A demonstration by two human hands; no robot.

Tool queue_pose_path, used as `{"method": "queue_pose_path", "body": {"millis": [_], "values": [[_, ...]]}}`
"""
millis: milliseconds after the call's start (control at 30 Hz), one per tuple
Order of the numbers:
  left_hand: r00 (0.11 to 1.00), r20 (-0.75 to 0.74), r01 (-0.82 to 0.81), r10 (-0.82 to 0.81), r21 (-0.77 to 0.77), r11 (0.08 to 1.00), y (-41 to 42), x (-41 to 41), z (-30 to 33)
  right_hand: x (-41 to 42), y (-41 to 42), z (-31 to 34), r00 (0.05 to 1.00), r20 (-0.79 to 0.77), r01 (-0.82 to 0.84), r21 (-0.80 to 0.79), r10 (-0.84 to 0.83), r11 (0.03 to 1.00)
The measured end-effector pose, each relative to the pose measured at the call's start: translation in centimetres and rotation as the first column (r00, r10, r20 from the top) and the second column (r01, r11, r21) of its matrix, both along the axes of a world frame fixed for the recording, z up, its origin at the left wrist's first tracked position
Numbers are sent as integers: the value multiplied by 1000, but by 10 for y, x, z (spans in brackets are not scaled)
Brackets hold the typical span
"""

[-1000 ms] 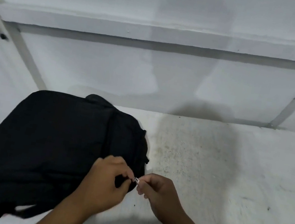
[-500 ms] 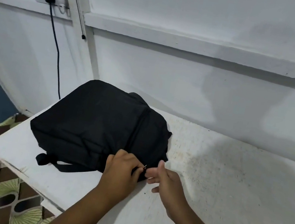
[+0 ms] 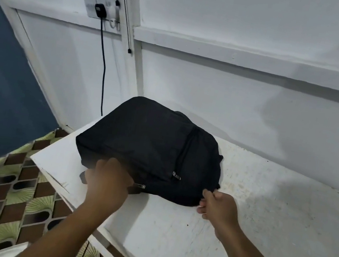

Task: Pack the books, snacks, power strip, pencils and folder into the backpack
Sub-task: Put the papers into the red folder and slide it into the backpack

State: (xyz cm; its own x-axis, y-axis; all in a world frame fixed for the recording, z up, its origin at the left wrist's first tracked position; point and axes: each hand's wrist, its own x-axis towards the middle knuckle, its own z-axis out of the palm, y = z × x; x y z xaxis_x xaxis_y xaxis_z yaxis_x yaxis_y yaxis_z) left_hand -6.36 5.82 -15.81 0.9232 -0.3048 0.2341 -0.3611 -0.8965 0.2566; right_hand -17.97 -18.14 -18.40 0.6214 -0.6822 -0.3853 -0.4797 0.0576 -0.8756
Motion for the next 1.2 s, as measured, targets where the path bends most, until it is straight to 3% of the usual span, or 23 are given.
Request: {"method": "queue_pose_path", "body": {"millis": [100,233,333,400,467,533,667,733,767,833,867,900,1000,1033,1100,1200], "values": [[998,7,58,-58,-10,998,-2,8,1,1,0,-4,1000,16,10,-5,-10,1000],[957,59,288,-282,-141,947,-2,26,15,-7,4,4,999,16,37,81,-38,996],[979,114,195,-171,-255,947,12,70,34,-10,20,17,996,-69,-41,235,58,971],[998,-47,24,-35,-211,977,21,111,41,-4,35,23,981,-110,-120,320,163,940],[965,-262,-37,8,-108,993,24,141,44,8,46,25,980,-89,-131,374,176,918],[934,-353,45,-49,-20,999,23,151,49,20,48,23,995,-37,-72,394,94,916],[943,-268,218,-197,49,975,13,142,66,38,26,11,957,54,261,263,-284,929],[874,-351,341,-337,-51,939,9,135,66,44,19,12,875,140,420,258,-464,870],[796,-446,386,-410,-147,911,6,131,67,48,20,14,842,166,461,269,-513,845],[553,-654,392,-516,-342,854,-1,130,72,55,34,20,822,183,486,266,-539,832],[481,-685,379,-548,-401,834,-3,137,74,60,44,23,831,184,476,253,-525,842],[499,-648,364,-575,-446,818,-6,147,76,64,54,25,842,182,462,244,-508,853],[809,-350,275,-472,-484,831,-14,202,73,75,81,30,846,153,464,260,-511,846],[862,-282,268,-422,-453,850,-16,222,73,79,87,31,844,127,472,286,-522,834],[863,-302,314,-405,-307,899,-23,259,67,86,97,31,831,90,489,355,-549,797],[736,-537,330,-411,-246,912,-33,286,57,92,106,29,819,64,492,434,-571,754]]}}
